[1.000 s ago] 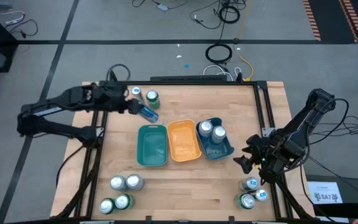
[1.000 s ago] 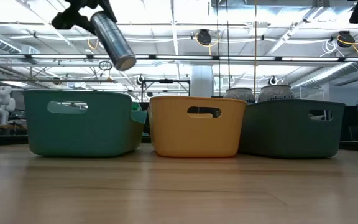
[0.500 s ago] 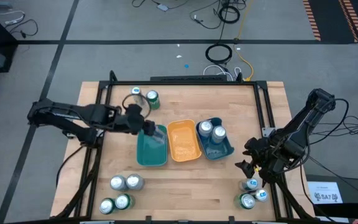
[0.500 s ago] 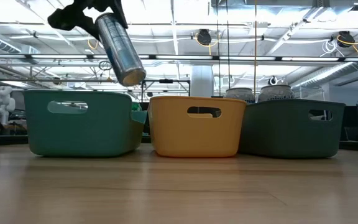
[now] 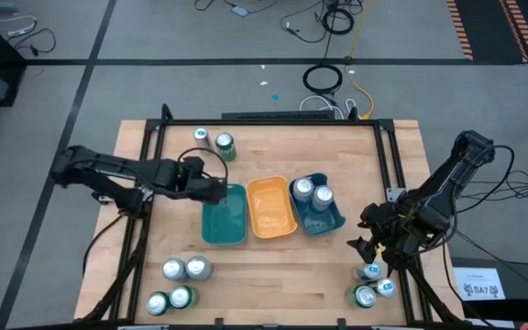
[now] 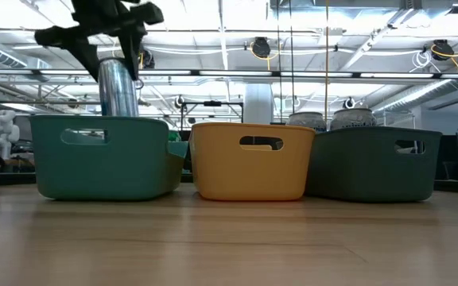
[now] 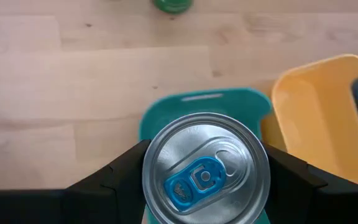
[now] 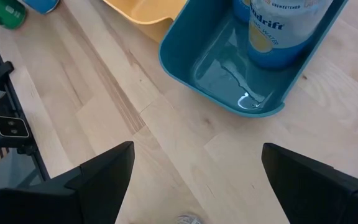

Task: Sort soda cans
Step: Put the white and blue soda can into the light blue bin

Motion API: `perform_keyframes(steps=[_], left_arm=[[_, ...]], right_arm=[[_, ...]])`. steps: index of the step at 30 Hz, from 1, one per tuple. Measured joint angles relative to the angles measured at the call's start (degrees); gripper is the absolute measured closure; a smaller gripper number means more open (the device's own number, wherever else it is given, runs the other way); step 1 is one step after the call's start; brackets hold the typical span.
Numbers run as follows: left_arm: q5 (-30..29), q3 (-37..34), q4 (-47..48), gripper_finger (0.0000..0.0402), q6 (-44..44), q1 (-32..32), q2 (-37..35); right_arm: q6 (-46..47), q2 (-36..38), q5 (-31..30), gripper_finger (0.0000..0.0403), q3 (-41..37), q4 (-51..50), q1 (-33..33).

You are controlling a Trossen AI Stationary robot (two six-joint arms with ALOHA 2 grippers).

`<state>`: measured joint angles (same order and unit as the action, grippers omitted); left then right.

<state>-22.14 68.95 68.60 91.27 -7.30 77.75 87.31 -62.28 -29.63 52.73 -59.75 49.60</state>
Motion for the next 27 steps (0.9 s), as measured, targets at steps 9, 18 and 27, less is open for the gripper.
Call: perform_keyframes(steps=[9, 18, 27], left_arm=[[-0.4, 0.0, -0.1, 0.0147, -0.6, 2.1, 5.8], [-0.6, 0.0, -0.6, 0.0134, -0.5, 3.2, 10.3], [0.3, 0.0, -0.7, 0.0132, -0.2, 3.2, 12.5]], right_arm=[[0.0, 0.0, -0.1, 0.0057, 0.0, 0.3, 0.0], [0.0, 0.0, -0.2, 0.0057, 0.0, 1.1, 0.0], [0.0, 0.0, -0.3, 0.0057, 0.0, 1.3, 0.0]])
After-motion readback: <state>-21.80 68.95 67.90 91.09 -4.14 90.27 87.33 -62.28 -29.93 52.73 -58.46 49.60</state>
